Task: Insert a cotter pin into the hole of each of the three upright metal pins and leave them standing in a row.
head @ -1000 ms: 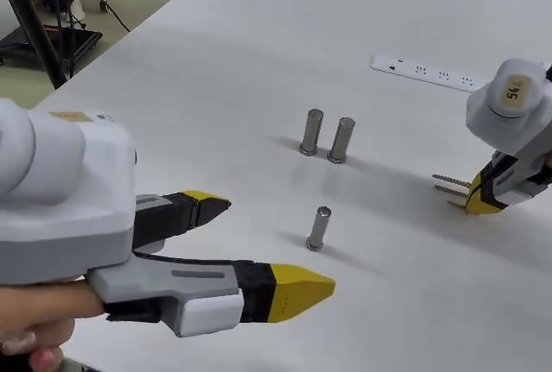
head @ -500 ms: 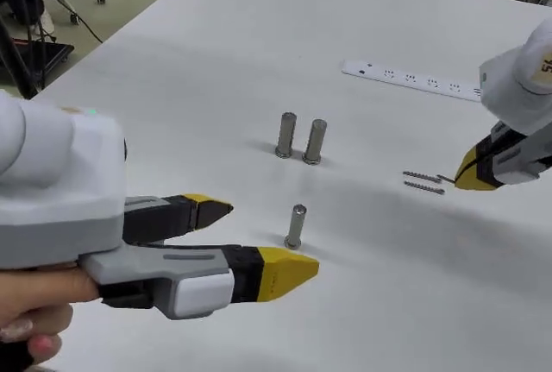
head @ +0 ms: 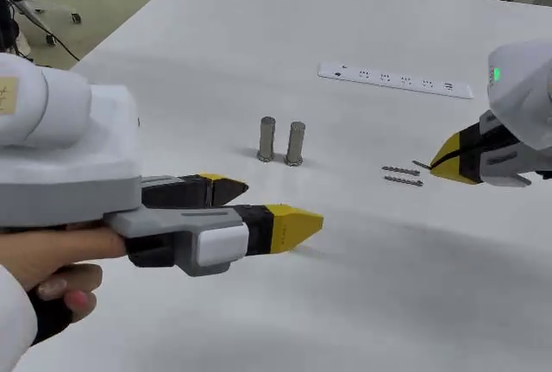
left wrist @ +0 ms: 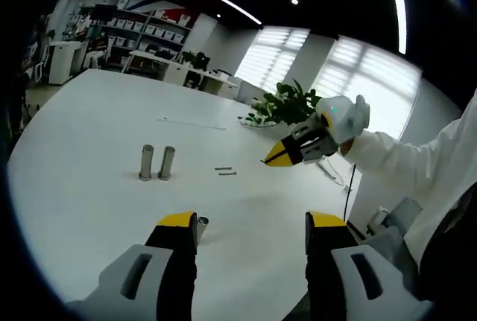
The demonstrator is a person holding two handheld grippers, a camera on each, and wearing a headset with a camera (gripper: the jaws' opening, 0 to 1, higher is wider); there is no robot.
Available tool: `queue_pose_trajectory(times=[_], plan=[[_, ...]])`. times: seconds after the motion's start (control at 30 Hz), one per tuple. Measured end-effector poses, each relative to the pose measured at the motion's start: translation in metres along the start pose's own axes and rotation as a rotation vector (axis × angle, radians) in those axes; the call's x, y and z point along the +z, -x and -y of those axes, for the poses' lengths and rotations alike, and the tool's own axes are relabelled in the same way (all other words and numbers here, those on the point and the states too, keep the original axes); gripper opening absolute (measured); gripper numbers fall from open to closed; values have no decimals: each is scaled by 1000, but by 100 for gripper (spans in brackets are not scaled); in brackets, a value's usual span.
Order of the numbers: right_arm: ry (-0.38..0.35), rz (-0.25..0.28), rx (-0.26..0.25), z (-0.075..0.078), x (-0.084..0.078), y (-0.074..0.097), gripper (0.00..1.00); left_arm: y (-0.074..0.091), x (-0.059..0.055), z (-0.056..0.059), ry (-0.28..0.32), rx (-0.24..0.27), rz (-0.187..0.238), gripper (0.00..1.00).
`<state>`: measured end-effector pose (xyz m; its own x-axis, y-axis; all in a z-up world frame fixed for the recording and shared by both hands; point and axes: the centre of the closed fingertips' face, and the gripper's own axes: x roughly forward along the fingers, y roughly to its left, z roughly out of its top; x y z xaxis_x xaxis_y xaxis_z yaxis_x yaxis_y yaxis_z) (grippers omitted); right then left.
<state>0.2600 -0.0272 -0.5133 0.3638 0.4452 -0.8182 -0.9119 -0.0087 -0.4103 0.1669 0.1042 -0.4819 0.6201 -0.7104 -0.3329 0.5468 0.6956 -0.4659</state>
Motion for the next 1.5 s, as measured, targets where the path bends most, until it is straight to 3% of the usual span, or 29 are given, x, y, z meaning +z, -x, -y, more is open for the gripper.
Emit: queue_pose_trajectory(times=[0.27, 0.57, 0.93, 1.2, 1.5], plan=[[5, 59, -77, -12, 12, 12, 0, -22, 4, 11, 0, -47, -14, 49], [36, 106, -125, -32, 32, 20, 0, -46, 7, 21, 4, -89, -32, 41], [53, 169, -139, -50, 57, 22, 0, -64, 7, 31, 65, -149, -60, 26], [71, 186, -137, -56, 65, 25, 0, -69, 3, 40, 89, -194, -85, 13], [81, 199, -146, -59, 70, 26, 0, -71, 5, 46, 149, -226, -77, 5]])
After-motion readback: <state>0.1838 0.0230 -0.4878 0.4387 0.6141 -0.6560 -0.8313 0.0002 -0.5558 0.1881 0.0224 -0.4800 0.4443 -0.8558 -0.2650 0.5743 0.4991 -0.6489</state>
